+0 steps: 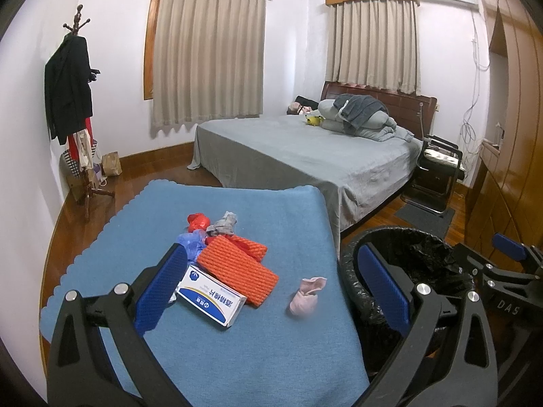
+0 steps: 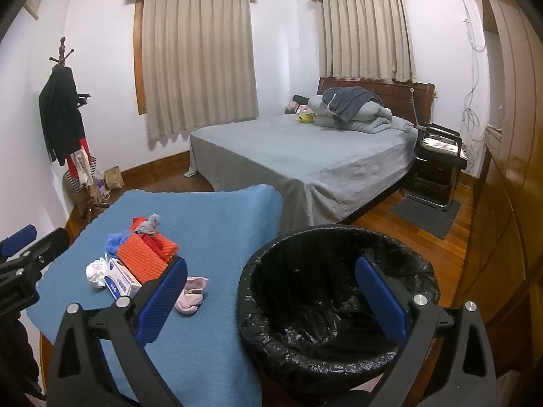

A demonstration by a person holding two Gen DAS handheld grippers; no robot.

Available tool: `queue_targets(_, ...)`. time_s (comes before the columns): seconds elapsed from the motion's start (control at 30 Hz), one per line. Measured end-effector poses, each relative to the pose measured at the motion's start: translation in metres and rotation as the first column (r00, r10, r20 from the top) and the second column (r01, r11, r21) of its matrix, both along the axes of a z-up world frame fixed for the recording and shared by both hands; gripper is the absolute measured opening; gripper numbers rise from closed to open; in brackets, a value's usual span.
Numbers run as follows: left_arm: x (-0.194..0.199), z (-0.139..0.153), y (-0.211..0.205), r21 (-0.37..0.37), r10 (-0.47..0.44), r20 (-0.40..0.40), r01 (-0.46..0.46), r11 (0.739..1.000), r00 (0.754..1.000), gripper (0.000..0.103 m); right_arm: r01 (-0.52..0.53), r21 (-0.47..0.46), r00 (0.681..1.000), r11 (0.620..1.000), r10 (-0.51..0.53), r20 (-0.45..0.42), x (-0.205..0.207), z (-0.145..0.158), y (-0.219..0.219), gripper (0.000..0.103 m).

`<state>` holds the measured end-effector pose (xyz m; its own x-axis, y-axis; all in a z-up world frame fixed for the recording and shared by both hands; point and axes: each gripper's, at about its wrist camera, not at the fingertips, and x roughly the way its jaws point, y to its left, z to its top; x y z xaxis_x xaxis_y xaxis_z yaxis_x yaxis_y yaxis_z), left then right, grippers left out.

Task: Collect trash
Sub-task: 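Grasp the pink sock with the right gripper while the left gripper grasps the white tissue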

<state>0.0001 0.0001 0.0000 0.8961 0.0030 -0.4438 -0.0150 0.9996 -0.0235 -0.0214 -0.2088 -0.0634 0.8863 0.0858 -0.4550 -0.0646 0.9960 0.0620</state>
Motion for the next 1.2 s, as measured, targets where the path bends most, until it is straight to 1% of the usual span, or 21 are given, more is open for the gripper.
queue_targets(0.17,0.0,0.0,0.0,-0.001,0.001,0.0,-0.001,1.0,1.0,0.098,-0.012,0.006,1.0,1.0,0.012,-0.009,0.004,-0.001,0.003,0.097)
queue_targets(0.3,0.004,-0.003,0.007,0.0,0.006,-0.001,-0.006,1.0,1.0,0.098,-0.032,0.011,0.999,0.999,0.033,-0.019,0.011,-0.004,0.01,0.097)
queue_targets(0.4,0.005,-0.01,0.016,0.014,0.023,0.0,-0.023,1.0,1.0,0.098,-0.058,0.012,0.998,0.998,0.058,-0.024,0.019,-0.012,0.02,0.097)
queue_targets(0.43,0.011,-0.014,0.022,0.015,0.031,-0.002,-0.031,0.999,1.0,0.098,-0.067,0.012,0.997,0.998,0.067,-0.027,0.022,-0.014,0.024,0.097)
queue_targets(0.5,0.021,-0.035,0.045,0.03,0.065,-0.009,-0.065,0.997,0.998,0.098,-0.093,0.01,0.995,0.996,0.093,-0.039,0.031,-0.022,0.033,0.097)
queue_targets(0.53,0.026,-0.037,0.046,0.038,0.079,-0.016,-0.078,0.996,0.997,0.098,-0.104,0.01,0.994,0.995,0.104,-0.045,0.034,-0.026,0.038,0.097)
queue_targets(0.67,0.037,-0.059,0.072,0.056,0.141,-0.063,-0.138,0.989,0.988,0.098,-0.151,0.031,0.984,0.988,0.153,-0.089,0.051,-0.049,0.059,0.097)
queue_targets(0.73,0.039,-0.068,0.081,0.057,0.171,-0.062,-0.167,0.984,0.983,0.098,-0.175,0.031,0.978,0.984,0.177,-0.11,0.059,-0.06,0.069,0.097)
queue_targets(0.83,0.041,-0.081,0.092,0.062,0.193,-0.074,-0.189,0.98,0.978,0.098,-0.208,0.018,0.966,0.978,0.208,-0.154,0.073,-0.08,0.086,0.092)
queue_targets(0.93,0.048,-0.089,0.102,0.075,0.215,-0.088,-0.208,0.975,0.973,0.098,-0.229,0.007,0.957,0.974,0.226,-0.183,0.084,-0.095,0.098,0.087)
queue_targets(1.07,0.057,-0.094,0.112,0.076,0.232,-0.092,-0.225,0.971,0.968,0.098,-0.25,-0.019,0.945,0.968,0.239,-0.225,0.1,-0.117,0.111,0.081)
queue_targets(1.2,0.065,-0.102,0.123,0.064,0.237,-0.113,-0.231,0.971,0.965,0.098,-0.264,-0.04,0.932,0.964,0.244,-0.267,0.114,-0.138,0.121,0.079)
